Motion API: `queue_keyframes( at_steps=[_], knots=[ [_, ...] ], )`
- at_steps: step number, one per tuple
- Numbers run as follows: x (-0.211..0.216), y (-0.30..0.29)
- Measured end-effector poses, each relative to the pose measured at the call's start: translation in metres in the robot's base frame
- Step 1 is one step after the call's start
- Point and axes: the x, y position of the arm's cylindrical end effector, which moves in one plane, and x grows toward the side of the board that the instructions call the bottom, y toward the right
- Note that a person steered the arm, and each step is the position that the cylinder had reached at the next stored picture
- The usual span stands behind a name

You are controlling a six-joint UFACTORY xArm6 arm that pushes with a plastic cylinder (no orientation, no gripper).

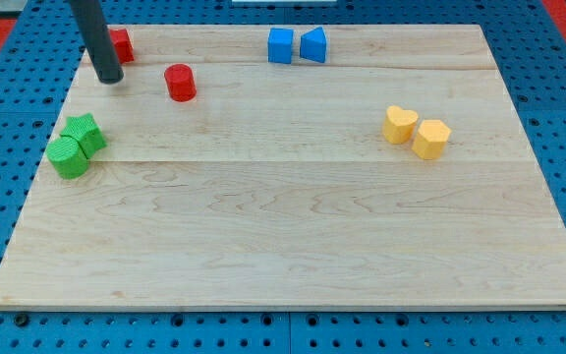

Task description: Push the red circle upwards

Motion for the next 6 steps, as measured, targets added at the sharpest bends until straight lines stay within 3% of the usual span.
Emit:
queue_keyframes(
  at_steps=[1,2,4,5,6],
  knots=[
    [0.033,0.039],
    [0.033,0.075],
    [0.005,0.1],
    [-0.031,0.097],
    [-0.034,0.115]
  ],
)
